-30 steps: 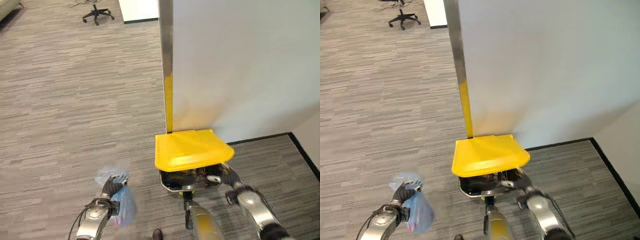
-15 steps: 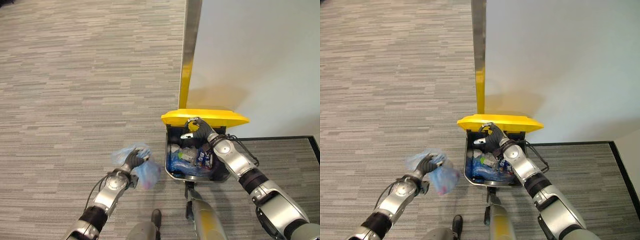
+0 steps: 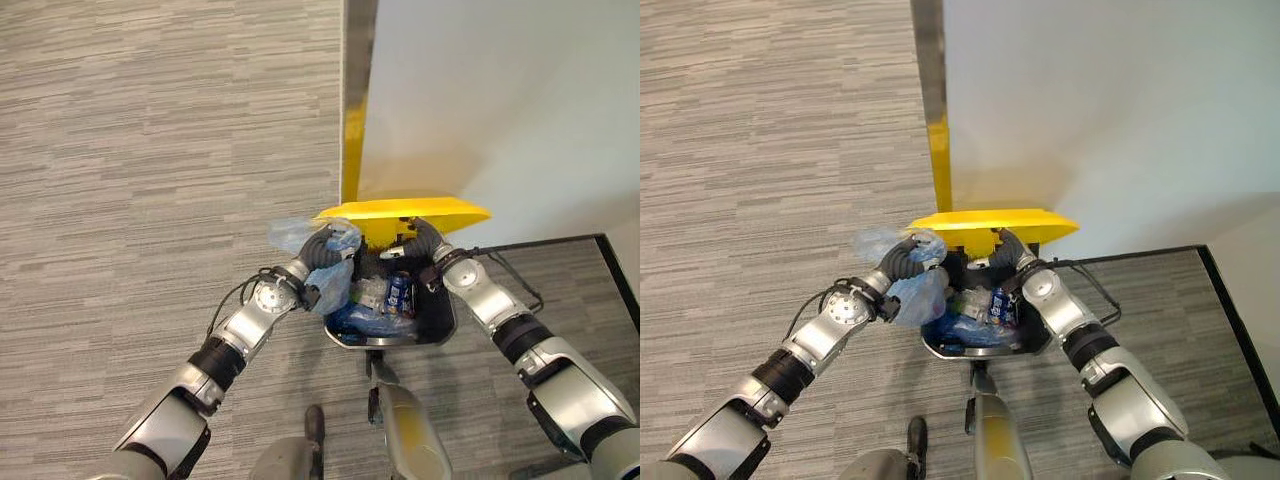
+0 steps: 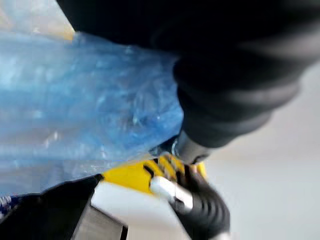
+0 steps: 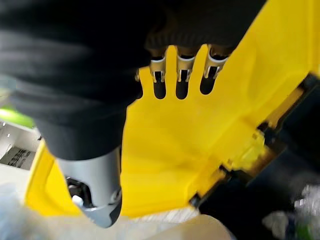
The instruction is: Gather garbage on tea table into small bin, then transfer packed bag to large trash can.
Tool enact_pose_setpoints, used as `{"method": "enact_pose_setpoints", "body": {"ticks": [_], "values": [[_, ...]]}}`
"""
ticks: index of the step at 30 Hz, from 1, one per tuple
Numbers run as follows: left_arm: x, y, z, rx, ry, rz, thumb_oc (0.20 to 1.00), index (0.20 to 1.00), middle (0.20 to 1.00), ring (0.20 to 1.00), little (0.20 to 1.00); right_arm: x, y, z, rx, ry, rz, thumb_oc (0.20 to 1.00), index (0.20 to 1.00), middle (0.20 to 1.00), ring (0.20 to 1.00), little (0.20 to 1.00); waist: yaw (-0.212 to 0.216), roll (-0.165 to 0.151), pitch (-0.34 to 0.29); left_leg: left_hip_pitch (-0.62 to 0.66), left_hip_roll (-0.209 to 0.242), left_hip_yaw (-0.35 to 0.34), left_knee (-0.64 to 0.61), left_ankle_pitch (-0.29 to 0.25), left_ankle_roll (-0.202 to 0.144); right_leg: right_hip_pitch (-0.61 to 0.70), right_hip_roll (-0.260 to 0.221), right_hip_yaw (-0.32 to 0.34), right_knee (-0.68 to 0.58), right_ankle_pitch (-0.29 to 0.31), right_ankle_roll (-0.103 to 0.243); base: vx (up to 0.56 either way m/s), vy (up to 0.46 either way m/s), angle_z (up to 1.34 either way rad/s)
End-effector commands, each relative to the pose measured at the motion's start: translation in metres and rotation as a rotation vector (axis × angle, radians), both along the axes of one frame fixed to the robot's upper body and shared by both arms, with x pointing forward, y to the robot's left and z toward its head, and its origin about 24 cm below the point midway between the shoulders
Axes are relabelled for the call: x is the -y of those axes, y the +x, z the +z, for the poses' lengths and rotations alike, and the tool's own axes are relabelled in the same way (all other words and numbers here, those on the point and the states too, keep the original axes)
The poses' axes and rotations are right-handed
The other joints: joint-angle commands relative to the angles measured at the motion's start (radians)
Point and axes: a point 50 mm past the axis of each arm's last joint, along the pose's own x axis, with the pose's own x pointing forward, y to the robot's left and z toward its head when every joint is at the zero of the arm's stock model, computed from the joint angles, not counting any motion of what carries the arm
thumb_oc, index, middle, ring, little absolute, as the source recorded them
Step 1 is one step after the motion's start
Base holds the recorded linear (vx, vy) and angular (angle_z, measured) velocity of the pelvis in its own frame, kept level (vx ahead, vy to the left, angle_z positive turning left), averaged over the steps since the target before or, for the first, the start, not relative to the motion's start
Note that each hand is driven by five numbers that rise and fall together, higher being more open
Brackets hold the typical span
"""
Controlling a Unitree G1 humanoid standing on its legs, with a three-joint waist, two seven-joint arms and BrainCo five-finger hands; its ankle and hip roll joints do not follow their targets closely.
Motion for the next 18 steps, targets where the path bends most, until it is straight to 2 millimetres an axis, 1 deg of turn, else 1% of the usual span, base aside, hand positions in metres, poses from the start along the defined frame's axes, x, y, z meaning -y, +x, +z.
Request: {"method": "enact_pose_setpoints", "body": {"ticks": [1,2,3,5,6,7,8,9,10,11,12,14,15,18], "values": [[0.012,-0.006,0.032,0.128,-0.12,-0.073,0.2,0.2,0.2,0.2,0.2,-0.007,0.015,0.055,0.17,-0.009,0.018,1.0,1.0,1.0,1.0,1.0,0.028,0.013,-0.008,-0.001,-0.051,0.025,0.086,-0.135,0.016,-0.038,0.014,-0.016,0.04,0.033,0.058,-0.02,0.011,-0.06],[0.017,-0.003,0.035,0.141,-0.104,-0.084,0.2,0.2,0.2,0.2,0.2,-0.005,0.017,0.065,0.195,-0.01,0.007,1.0,1.0,1.0,1.0,1.0,0.021,0.019,-0.001,-0.009,-0.052,0.028,0.085,-0.133,0.016,-0.047,0.013,-0.013,0.042,0.035,0.058,-0.03,0.005,-0.07],[0.021,0.0,0.031,0.127,-0.071,-0.081,0.2,0.2,0.2,0.2,0.2,-0.004,0.02,0.075,0.218,-0.011,-0.001,1.0,1.0,1.0,1.0,1.0,0.012,0.023,0.01,-0.022,-0.051,0.032,0.09,-0.13,0.015,-0.059,0.013,-0.01,0.046,0.036,0.058,-0.05,-0.005,-0.07],[0.017,0.012,0.014,0.083,0.06,-0.027,0.2,0.2,0.2,0.2,0.2,-0.01,0.023,0.092,0.265,-0.033,0.001,1.0,1.0,1.0,1.0,1.0,-0.002,0.031,0.042,-0.068,-0.05,0.048,0.108,-0.123,0.012,-0.098,0.009,-0.016,0.058,0.034,0.059,-0.07,-0.025,-0.1],[0.015,0.019,0.007,0.07,0.121,0.008,0.2,0.2,0.2,0.2,0.2,-0.018,0.024,0.104,0.299,-0.042,0.017,1.0,1.0,1.0,1.0,1.0,-0.006,0.035,0.055,-0.091,-0.046,0.062,0.12,-0.125,0.011,-0.12,0.004,-0.026,0.072,0.027,0.06,-0.06,-0.031,-0.17],[0.01,0.029,0.003,0.079,0.209,0.065,0.2,0.2,0.2,0.2,0.2,-0.033,0.023,0.117,0.35,-0.029,0.051,1.0,1.0,1.0,1.0,1.0,-0.019,0.04,0.079,-0.12,-0.044,0.077,0.139,-0.129,0.009,-0.145,-0.004,-0.026,0.087,0.022,0.06,-0.03,-0.024,-0.13],[0.009,0.032,0.003,0.08,0.228,0.085,0.2,0.2,0.2,0.2,0.2,-0.04,0.02,0.121,0.375,-0.024,0.074,1.0,1.0,1.0,1.0,1.0,-0.024,0.044,0.087,-0.131,-0.045,0.08,0.144,-0.129,0.009,-0.154,-0.005,-0.026,0.091,0.021,0.06,-0.02,-0.011,-0.24],[0.007,0.036,-0.001,0.066,0.25,0.121,0.2,0.2,0.2,0.2,0.2,-0.052,0.016,0.128,0.415,-0.017,0.116,1.0,1.0,1.0,1.0,1.0,-0.031,0.049,0.099,-0.146,-0.044,0.087,0.15,-0.129,0.009,-0.17,-0.007,-0.029,0.098,0.021,0.059,0.02,0.006,-0.23],[0.0,0.041,-0.004,0.062,0.297,0.178,0.307,0.307,0.307,0.307,0.307,-0.068,0.009,0.131,0.449,0.006,0.179,1.0,1.0,1.0,1.0,1.0,-0.039,0.056,0.112,-0.161,-0.043,0.098,0.151,-0.129,0.01,-0.191,-0.005,-0.03,0.103,0.024,0.058,0.04,0.01,-0.26],[-0.002,0.042,-0.005,0.065,0.315,0.192,0.542,0.542,0.542,0.542,0.542,-0.071,0.007,0.13,0.453,0.011,0.191,1.0,1.0,1.0,1.0,1.0,-0.041,0.058,0.114,-0.162,-0.043,0.099,0.15,-0.129,0.01,-0.194,-0.004,-0.029,0.103,0.024,0.058,0.07,0.023,-0.18],[-0.007,0.042,-0.01,0.061,0.343,0.213,1.0,1.0,1.0,1.0,1.0,-0.077,0.003,0.127,0.455,0.012,0.222,1.0,1.0,1.0,1.0,1.0,-0.045,0.062,0.117,-0.16,-0.042,0.102,0.144,-0.13,0.01,-0.201,-0.002,-0.03,0.103,0.026,0.059,0.06,0.026,-0.16],[-0.012,0.038,-0.019,0.043,0.362,0.218,1.0,1.0,1.0,1.0,1.0,-0.079,-0.001,0.118,0.445,0.006,0.246,1.0,1.0,1.0,1.0,1.0,-0.045,0.064,0.116,-0.154,-0.04,0.107,0.138,-0.132,0.01,-0.199,0.001,-0.03,0.099,0.029,0.06,0.08,0.045,-0.11],[-0.017,0.035,-0.024,0.029,0.364,0.222,1.0,1.0,1.0,1.0,1.0,-0.079,-0.003,0.108,0.421,0.006,0.254,1.0,1.0,1.0,1.0,1.0,-0.045,0.061,0.115,-0.146,-0.041,0.108,0.137,-0.135,0.011,-0.194,0.003,-0.026,0.097,0.03,0.061,0.08,0.049,-0.06],[-0.026,0.027,-0.028,0.019,0.305,0.23,1.0,1.0,1.0,1.0,1.0,-0.066,-0.006,0.086,0.362,0.02,0.234,1.0,1.0,1.0,1.0,1.0,-0.042,0.052,0.098,-0.13,-0.041,0.098,0.148,-0.142,0.011,-0.17,0.001,-0.017,0.094,0.035,0.062,0.02,0.003,0.03]]}}
